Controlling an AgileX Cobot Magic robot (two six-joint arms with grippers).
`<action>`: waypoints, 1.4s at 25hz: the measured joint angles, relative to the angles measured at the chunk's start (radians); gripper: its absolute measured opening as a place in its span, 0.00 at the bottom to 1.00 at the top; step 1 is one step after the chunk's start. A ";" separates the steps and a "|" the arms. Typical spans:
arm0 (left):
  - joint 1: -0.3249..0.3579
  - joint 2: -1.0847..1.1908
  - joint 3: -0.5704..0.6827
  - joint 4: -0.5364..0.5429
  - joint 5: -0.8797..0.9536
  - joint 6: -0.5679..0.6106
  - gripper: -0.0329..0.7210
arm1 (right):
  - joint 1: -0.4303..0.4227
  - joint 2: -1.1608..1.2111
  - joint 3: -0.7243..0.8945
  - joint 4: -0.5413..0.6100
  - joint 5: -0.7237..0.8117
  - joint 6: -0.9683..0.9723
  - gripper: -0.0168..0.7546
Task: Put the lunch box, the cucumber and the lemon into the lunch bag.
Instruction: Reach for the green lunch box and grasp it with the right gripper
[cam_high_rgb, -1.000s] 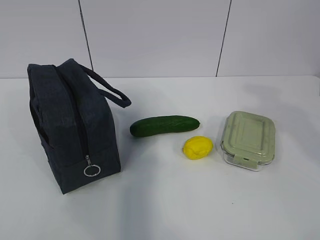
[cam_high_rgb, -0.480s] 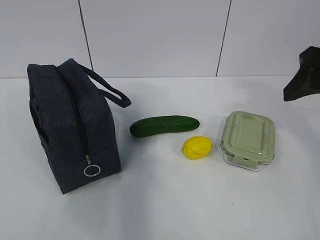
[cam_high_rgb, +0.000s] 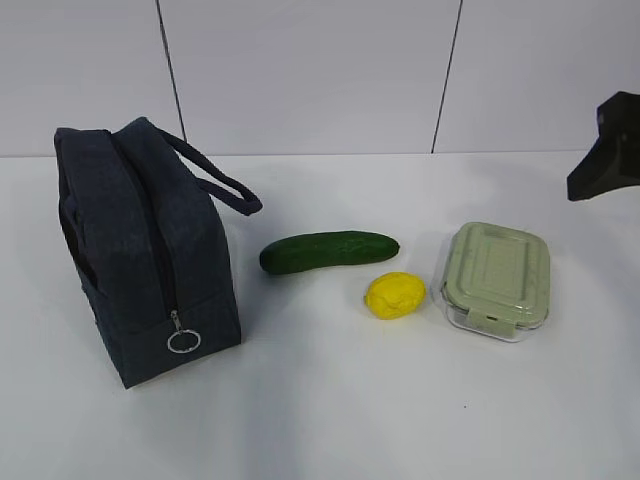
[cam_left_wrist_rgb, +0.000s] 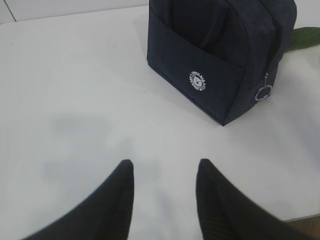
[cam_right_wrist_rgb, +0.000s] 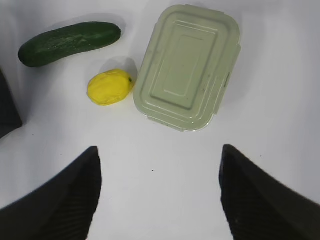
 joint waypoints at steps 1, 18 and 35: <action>0.000 0.000 0.000 0.000 0.000 0.000 0.45 | 0.000 0.000 0.000 0.000 0.000 0.000 0.74; 0.000 0.000 0.000 0.000 0.000 0.000 0.45 | -0.278 0.180 -0.004 0.412 0.047 -0.399 0.74; 0.000 0.000 0.000 0.000 0.000 0.000 0.45 | -0.362 0.435 0.071 0.727 0.012 -0.819 0.74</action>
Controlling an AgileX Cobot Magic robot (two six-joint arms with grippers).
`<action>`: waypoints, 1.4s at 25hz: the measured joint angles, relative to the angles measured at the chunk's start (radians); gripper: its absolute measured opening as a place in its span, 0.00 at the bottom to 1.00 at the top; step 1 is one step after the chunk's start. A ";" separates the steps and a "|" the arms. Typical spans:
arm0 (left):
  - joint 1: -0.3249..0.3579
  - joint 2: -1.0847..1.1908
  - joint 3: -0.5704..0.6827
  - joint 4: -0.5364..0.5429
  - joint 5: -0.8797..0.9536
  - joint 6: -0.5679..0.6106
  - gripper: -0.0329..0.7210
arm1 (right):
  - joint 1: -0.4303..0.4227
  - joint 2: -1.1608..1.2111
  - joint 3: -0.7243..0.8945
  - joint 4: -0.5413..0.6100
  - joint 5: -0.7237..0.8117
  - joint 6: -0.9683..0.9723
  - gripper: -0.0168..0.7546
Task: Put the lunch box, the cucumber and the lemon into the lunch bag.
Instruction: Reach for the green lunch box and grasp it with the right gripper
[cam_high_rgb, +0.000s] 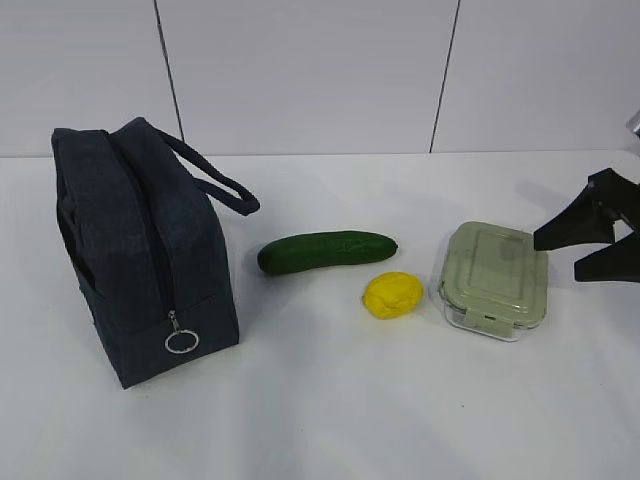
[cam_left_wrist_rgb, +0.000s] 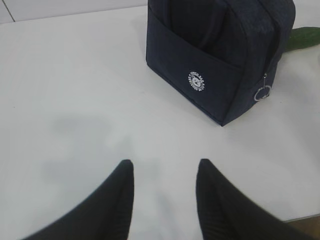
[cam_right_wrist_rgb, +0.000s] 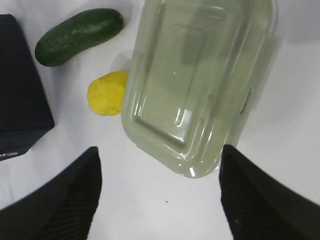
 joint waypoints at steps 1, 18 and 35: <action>0.000 0.000 0.000 0.000 0.000 0.000 0.45 | 0.000 0.002 0.010 0.015 -0.013 -0.017 0.74; 0.000 0.000 0.000 0.000 0.000 0.000 0.45 | -0.144 0.029 0.081 0.226 0.024 -0.241 0.74; 0.000 0.000 0.000 0.000 0.000 0.000 0.45 | -0.155 0.200 0.081 0.306 0.048 -0.415 0.74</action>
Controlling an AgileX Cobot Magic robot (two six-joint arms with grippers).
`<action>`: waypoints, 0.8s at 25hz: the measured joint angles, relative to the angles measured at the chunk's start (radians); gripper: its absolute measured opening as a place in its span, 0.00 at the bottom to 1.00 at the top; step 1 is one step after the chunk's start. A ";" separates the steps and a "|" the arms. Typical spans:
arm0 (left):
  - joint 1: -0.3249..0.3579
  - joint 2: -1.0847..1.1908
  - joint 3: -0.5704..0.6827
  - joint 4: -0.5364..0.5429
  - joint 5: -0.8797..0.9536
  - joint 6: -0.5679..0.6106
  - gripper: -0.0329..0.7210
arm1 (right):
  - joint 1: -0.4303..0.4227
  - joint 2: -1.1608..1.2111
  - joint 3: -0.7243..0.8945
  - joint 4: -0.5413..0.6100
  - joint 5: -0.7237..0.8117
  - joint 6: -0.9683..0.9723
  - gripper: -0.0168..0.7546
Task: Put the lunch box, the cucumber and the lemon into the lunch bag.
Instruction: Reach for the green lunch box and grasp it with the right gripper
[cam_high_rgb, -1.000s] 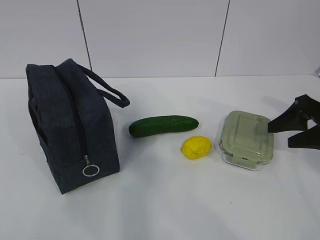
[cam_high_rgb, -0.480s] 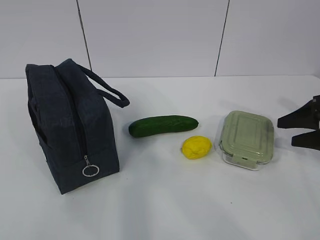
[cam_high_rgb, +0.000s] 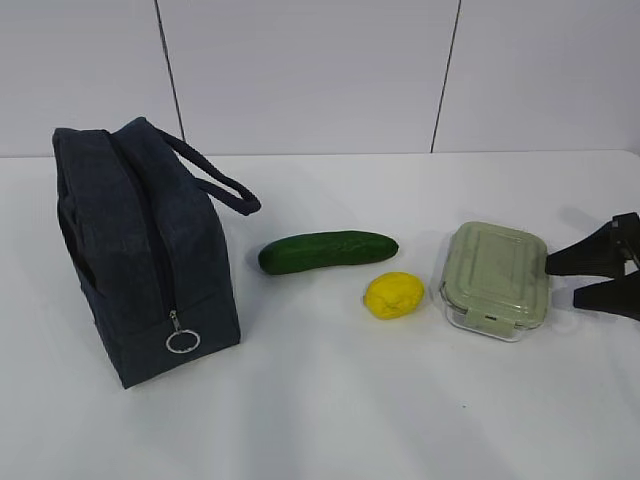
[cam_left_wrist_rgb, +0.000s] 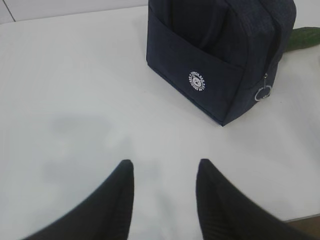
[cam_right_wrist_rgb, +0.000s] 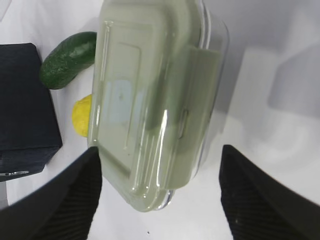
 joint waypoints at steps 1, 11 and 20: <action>0.000 0.000 0.000 0.000 0.000 0.000 0.45 | 0.000 0.000 0.000 0.005 0.000 -0.002 0.74; 0.000 0.000 0.000 0.000 0.000 0.000 0.45 | -0.002 0.000 0.000 0.081 0.000 -0.007 0.73; 0.000 0.000 0.000 0.000 0.000 0.000 0.45 | -0.002 0.000 0.000 0.087 0.000 -0.007 0.74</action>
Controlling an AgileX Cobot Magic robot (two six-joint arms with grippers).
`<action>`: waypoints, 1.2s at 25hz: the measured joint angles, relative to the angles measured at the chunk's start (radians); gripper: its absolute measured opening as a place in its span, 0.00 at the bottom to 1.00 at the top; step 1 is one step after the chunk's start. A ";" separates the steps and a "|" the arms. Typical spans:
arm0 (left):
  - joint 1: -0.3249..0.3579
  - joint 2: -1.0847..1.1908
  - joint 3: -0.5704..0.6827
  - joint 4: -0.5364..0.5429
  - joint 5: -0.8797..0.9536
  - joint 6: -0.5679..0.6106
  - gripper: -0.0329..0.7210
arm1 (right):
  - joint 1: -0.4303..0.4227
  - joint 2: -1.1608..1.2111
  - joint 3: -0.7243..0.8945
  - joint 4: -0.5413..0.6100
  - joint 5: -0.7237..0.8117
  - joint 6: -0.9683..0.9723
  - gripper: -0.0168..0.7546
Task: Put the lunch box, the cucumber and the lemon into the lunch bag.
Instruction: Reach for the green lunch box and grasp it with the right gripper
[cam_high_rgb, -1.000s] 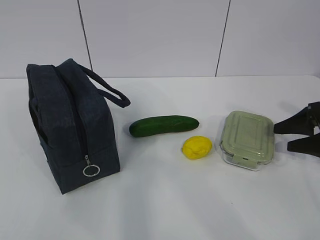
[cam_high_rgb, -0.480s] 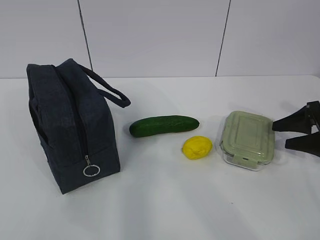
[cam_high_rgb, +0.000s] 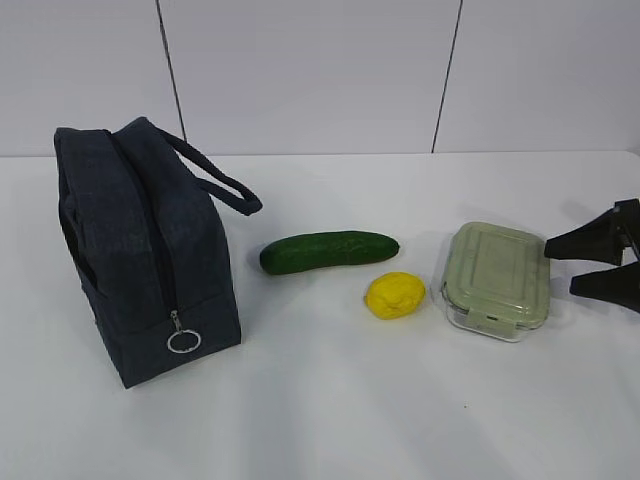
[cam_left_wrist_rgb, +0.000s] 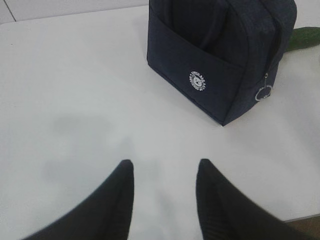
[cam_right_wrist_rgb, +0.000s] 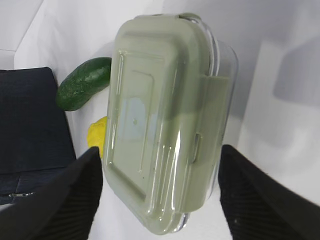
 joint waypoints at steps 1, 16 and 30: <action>0.000 0.000 0.000 0.000 0.000 0.000 0.45 | 0.000 0.000 0.000 -0.002 0.000 0.000 0.75; 0.000 0.000 0.000 0.000 0.000 0.000 0.45 | 0.000 0.000 -0.002 0.071 -0.028 -0.024 0.75; 0.000 0.000 0.000 0.000 0.000 0.000 0.45 | 0.000 0.000 -0.006 0.038 -0.026 -0.031 0.75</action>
